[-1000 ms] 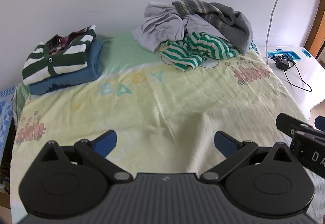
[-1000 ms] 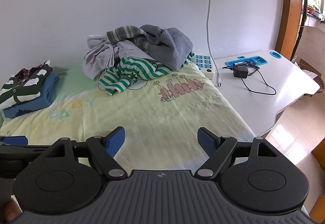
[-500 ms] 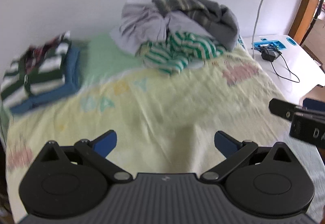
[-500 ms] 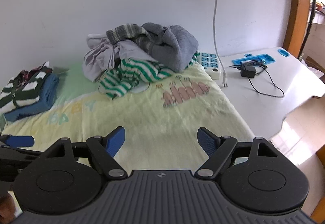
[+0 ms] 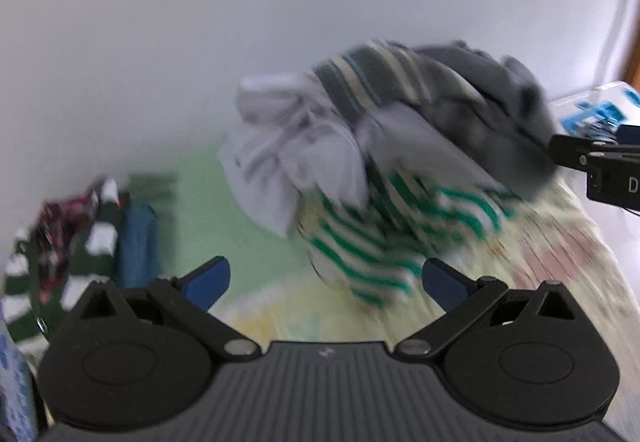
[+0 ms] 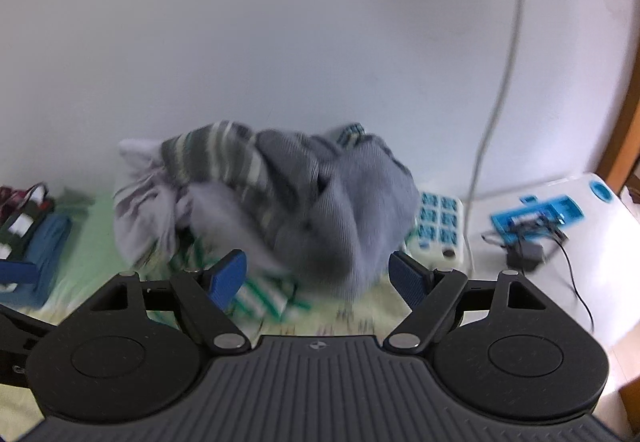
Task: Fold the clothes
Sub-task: 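Grasp the grey knit sweater with the right gripper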
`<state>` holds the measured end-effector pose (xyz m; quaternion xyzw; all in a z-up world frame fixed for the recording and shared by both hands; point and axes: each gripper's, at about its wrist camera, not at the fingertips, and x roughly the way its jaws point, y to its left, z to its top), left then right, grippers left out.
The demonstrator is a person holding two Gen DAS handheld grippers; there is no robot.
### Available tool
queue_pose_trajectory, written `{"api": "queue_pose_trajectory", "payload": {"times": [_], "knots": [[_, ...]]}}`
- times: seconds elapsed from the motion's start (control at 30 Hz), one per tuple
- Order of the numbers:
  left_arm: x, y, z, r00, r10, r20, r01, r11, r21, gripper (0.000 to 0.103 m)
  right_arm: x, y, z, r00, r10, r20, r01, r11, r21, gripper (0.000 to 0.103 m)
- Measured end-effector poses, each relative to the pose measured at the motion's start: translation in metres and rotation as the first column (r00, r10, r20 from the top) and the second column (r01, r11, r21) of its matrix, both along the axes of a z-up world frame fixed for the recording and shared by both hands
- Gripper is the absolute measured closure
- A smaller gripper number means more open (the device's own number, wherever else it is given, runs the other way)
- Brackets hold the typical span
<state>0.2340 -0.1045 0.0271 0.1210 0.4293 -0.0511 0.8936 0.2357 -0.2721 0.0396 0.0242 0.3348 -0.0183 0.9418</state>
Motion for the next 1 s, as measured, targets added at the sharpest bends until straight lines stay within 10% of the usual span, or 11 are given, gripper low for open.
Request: {"api": "queue_pose_trajectory", "payload": {"times": [0.43,0.63,0.73,1.0], "knots": [[0.049,-0.023,-0.013,0.999,0.039,-0.003,-0.038,0.995,0.095,0.001,0.082,-0.002,-0.028,0.998,0.066,-0.013,-0.066,0.998,-0.008,0.033],[0.057,-0.027,-0.022,0.999,0.039,-0.011,-0.038,0.992,0.12,0.001,0.088,0.007,-0.041,0.996,0.084,0.012,-0.083,0.996,-0.027,0.053],[0.058,-0.027,-0.027,0.999,0.045,-0.02,-0.042,0.991,0.126,0.001,0.081,0.003,-0.037,0.997,0.07,0.04,-0.069,0.997,-0.025,0.085],[0.034,-0.019,-0.034,0.997,0.027,-0.073,-0.029,0.999,-0.033,0.001,0.028,-0.02,-0.013,0.99,0.094,0.108,-0.098,0.994,0.037,0.089]]}}
